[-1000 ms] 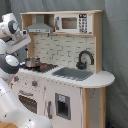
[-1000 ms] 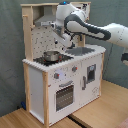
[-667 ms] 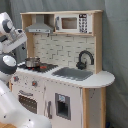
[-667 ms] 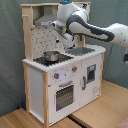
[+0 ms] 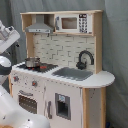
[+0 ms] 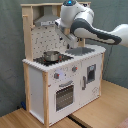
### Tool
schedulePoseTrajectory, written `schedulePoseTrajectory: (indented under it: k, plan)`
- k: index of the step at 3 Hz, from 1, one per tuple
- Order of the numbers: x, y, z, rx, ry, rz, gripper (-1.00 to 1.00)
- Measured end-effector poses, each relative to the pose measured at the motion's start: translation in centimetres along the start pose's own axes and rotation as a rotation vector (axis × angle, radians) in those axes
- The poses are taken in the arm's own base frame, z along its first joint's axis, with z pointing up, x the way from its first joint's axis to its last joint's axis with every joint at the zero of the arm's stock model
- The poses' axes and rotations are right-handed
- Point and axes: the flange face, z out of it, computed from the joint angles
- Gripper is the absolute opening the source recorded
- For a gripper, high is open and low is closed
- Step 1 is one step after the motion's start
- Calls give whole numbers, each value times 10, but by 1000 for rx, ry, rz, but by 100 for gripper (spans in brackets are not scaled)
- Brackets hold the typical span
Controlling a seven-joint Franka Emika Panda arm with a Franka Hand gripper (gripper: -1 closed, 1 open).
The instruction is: Play with the kitchen
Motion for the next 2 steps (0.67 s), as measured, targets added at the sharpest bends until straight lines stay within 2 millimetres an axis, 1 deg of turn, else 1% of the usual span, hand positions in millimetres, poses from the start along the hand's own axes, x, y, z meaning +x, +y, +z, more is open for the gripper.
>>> schedulePoseTrajectory:
  k: [1,2]
  plan:
    - [-14,-18,-16,-91,-7,-10,100]
    - [-25,-35,-24,-179,-19,-20,100]
